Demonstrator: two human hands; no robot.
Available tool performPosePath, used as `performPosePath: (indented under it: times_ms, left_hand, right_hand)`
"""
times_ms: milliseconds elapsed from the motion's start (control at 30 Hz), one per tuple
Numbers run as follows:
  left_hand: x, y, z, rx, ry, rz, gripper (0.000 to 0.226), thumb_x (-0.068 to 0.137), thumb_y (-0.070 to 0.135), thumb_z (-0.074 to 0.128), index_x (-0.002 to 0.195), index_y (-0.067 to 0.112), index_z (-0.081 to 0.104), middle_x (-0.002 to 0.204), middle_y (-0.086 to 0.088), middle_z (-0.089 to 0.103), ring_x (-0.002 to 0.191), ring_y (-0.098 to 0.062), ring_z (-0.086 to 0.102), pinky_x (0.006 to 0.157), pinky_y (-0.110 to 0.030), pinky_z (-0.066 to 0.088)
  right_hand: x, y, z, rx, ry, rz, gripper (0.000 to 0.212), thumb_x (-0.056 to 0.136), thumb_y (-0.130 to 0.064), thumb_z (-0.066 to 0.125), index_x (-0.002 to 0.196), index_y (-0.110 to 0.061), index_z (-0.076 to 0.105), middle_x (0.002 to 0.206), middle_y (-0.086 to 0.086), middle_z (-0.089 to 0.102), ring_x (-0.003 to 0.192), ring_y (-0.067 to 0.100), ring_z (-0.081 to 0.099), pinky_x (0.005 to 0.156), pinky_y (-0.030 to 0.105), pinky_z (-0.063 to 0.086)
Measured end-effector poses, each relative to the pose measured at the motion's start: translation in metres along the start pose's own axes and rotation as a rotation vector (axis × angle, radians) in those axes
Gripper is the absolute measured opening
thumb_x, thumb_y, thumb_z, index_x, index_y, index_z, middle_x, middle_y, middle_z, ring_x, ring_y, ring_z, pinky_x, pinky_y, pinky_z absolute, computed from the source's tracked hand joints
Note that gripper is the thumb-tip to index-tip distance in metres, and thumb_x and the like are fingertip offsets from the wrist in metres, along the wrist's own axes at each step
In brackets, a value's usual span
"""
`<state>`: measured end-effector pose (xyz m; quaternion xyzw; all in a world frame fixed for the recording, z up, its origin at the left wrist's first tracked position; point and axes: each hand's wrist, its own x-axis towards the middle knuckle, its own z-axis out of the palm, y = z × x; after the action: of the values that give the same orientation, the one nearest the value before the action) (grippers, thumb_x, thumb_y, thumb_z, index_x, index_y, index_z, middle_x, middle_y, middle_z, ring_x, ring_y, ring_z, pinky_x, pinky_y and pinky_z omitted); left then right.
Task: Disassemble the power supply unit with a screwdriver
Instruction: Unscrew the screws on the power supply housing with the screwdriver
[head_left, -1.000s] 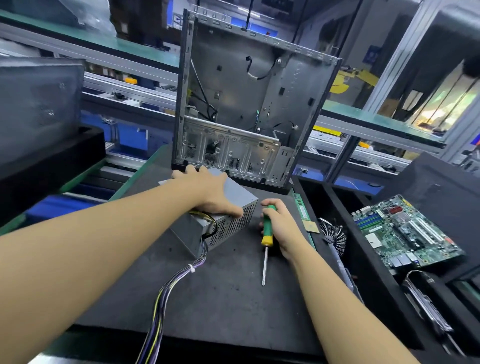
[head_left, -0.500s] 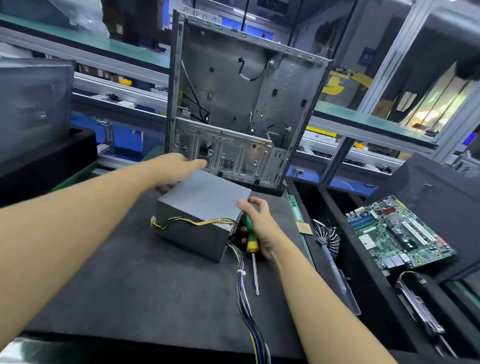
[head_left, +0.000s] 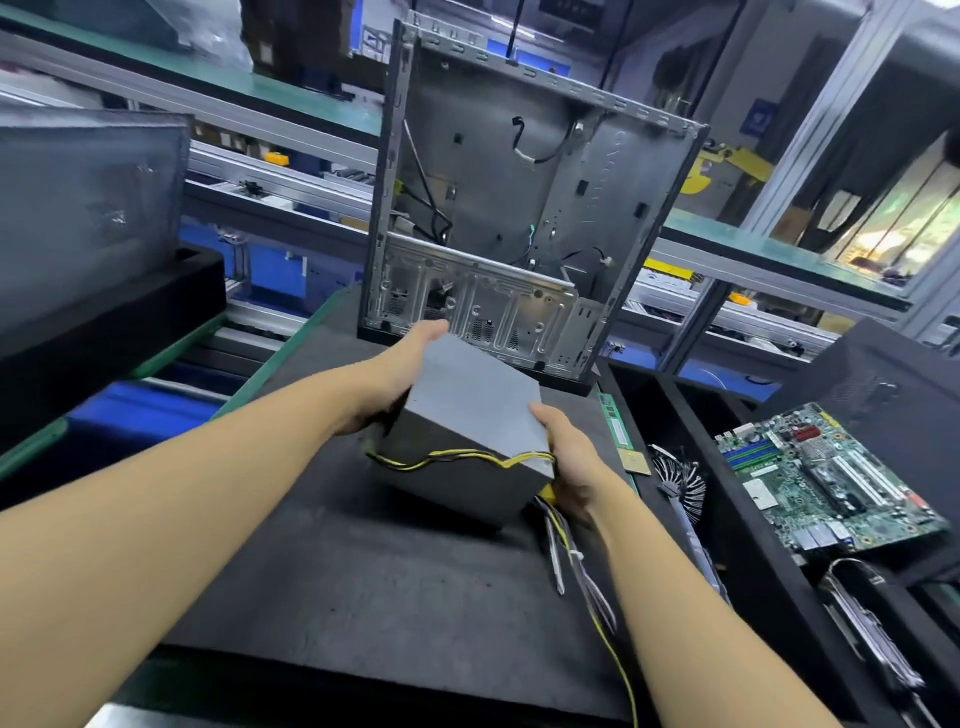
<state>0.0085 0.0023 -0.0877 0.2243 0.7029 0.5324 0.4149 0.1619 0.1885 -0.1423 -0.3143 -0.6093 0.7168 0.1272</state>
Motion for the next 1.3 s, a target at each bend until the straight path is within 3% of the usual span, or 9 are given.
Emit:
performPosePath:
  times_ms: [233,433,600,867,1000,1100,1167,1233,1300]
  left_hand:
    - [-0.010,0.007,-0.006,0.081,-0.009,0.216,0.055,0.092,0.062,0.057,0.142,0.052,0.037,0.125,0.017,0.053,0.088,-0.013,0.064,0.051,-0.029,0.052]
    - [-0.017,0.021,0.005,0.417,0.156,0.293,0.069,0.063,0.094,0.052,0.106,0.040,0.050,0.103,0.008,0.063,0.079,-0.014,0.065,0.041,-0.022,0.047]
    - [-0.019,0.030,0.010,0.658,0.327,0.258,0.100,0.049,0.106,0.036,0.090,0.016,0.056,0.076,-0.003,0.071,0.051,-0.016,0.064,0.038,-0.021,0.043]
    - [-0.018,0.039,0.008,0.737,0.508,0.214,0.092,0.070,0.097,0.032,0.076,0.009,0.060,0.036,-0.001,0.057,0.031,-0.019,0.060,0.041,-0.029,0.053]
    - [-0.006,0.047,0.011,0.813,0.503,0.185,0.103,0.053,0.108,0.017,0.070,0.014,0.058,0.045,-0.001,0.064,0.041,-0.019,0.067,0.066,-0.036,0.061]
    - [0.015,0.050,0.021,0.698,0.417,0.169,0.105,0.065,0.101,0.030,0.114,0.016,0.066,0.109,-0.008,0.074,0.099,-0.026,0.071,0.095,-0.045,0.053]
    - [0.025,0.050,0.031,0.334,0.242,0.243,0.070,0.087,0.071,0.055,0.136,0.022,0.058,0.141,-0.005,0.058,0.128,-0.028,0.056,0.111,-0.045,0.041]
    - [0.032,0.044,0.031,-0.071,0.089,0.335,0.029,0.095,0.028,0.064,0.122,0.026,0.069,0.134,-0.006,0.065,0.123,-0.024,0.060,0.111,-0.042,0.042]
    - [0.036,0.030,0.027,-0.260,-0.005,0.393,0.031,0.092,0.013,0.053,0.107,0.025,0.079,0.124,-0.003,0.072,0.113,-0.019,0.067,0.104,-0.036,0.046]
  right_hand:
    - [-0.008,-0.012,-0.030,-0.305,0.011,-0.133,0.036,0.098,-0.045,0.056,0.120,-0.018,0.064,0.117,0.009,0.070,0.100,0.027,0.065,0.093,0.047,0.048]
    - [-0.008,-0.026,-0.030,-0.636,0.082,-0.251,0.024,0.096,-0.051,0.055,0.107,-0.035,0.069,0.106,-0.016,0.072,0.104,0.010,0.066,0.086,0.030,0.053]
    - [-0.001,-0.027,-0.023,-0.627,0.145,-0.304,0.006,0.087,-0.040,0.068,0.088,-0.034,0.067,0.099,-0.004,0.070,0.099,0.020,0.066,0.092,0.041,0.052]
    - [-0.002,-0.032,-0.013,-0.761,0.398,-0.343,0.045,0.071,-0.039,0.039,0.106,-0.016,0.058,0.079,-0.008,0.049,0.084,0.019,0.049,0.074,0.024,0.039]
    - [-0.001,-0.034,-0.021,-0.687,0.493,-0.251,0.018,0.089,-0.027,0.048,0.096,-0.012,0.057,0.086,0.005,0.052,0.073,0.022,0.048,0.063,0.029,0.036]
    - [-0.012,-0.040,-0.026,-0.424,0.491,-0.138,0.016,0.080,-0.031,0.044,0.087,-0.019,0.054,0.066,0.007,0.048,0.043,0.016,0.039,0.046,0.021,0.029]
    - [-0.020,-0.046,-0.035,-0.422,0.415,-0.038,0.009,0.086,-0.028,0.049,0.080,-0.021,0.051,0.055,0.003,0.043,0.033,0.013,0.032,0.044,0.016,0.026]
    - [-0.028,-0.053,-0.044,-0.483,0.330,0.057,0.013,0.088,-0.033,0.056,0.081,-0.023,0.053,0.059,0.004,0.047,0.034,0.014,0.034,0.043,0.015,0.025]
    - [-0.033,-0.056,-0.050,-0.477,0.266,0.091,0.017,0.087,-0.035,0.057,0.081,-0.020,0.054,0.058,0.003,0.051,0.037,0.014,0.037,0.042,0.015,0.025]
